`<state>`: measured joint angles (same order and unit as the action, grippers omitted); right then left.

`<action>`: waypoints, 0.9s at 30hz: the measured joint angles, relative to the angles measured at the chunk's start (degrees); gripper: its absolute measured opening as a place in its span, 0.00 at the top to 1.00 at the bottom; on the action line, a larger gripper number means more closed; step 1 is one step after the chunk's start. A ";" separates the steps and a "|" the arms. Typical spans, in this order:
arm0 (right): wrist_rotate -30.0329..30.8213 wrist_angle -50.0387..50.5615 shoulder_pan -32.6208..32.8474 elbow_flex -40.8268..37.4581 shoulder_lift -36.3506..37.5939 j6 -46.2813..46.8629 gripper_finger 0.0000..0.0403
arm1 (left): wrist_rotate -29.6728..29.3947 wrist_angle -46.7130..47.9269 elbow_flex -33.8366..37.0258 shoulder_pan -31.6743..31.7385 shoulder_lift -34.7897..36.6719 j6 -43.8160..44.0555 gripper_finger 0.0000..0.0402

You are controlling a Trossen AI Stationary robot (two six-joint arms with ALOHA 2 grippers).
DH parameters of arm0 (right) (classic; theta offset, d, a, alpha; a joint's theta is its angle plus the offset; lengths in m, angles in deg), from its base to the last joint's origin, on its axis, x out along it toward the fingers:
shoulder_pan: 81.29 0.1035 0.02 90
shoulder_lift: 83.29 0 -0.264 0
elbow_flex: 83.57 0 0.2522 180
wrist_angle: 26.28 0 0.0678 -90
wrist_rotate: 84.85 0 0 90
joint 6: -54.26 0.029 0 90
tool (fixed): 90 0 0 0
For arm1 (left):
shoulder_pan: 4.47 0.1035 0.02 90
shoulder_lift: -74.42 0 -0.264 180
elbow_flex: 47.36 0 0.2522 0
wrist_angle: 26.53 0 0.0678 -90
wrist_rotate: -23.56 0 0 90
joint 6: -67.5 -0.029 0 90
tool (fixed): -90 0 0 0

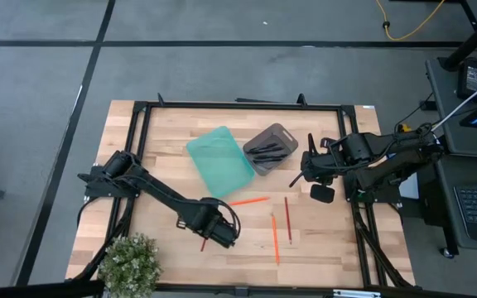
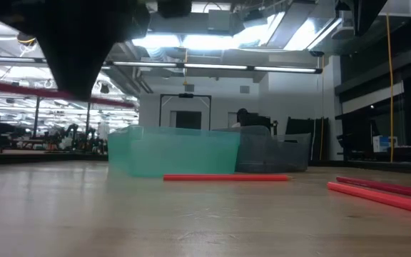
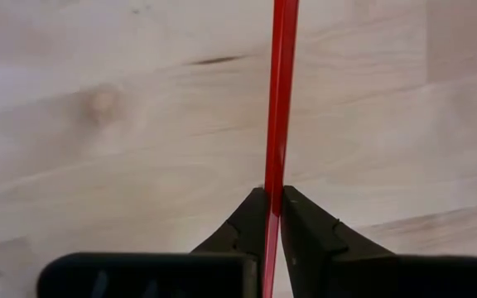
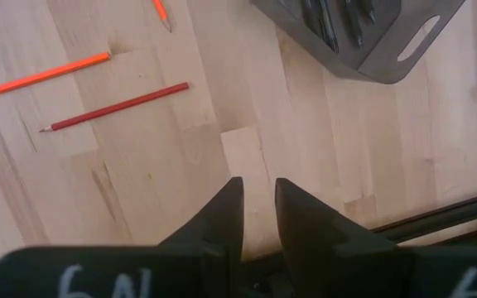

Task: Sort pens & pencils
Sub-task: Put the left red pencil into the light blue bin

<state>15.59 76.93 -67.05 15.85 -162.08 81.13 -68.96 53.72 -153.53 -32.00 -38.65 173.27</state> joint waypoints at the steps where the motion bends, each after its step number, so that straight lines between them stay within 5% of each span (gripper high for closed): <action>1: 0.00 0.00 0.00 0.00 0.00 0.00 0.82 | -0.14 1.03 -0.74 0.23 0.04 -0.01 0.94; 9: 0.00 0.00 0.00 0.00 0.00 0.02 0.82 | -0.43 7.61 -4.89 6.37 0.12 -6.39 0.92; 27: 0.50 0.24 0.00 0.00 0.00 -4.01 0.82 | -3.17 10.71 -7.84 33.96 0.17 -31.28 0.92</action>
<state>16.09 77.18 -67.05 15.85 -162.08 77.12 -72.12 64.43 -161.37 1.96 -38.48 141.98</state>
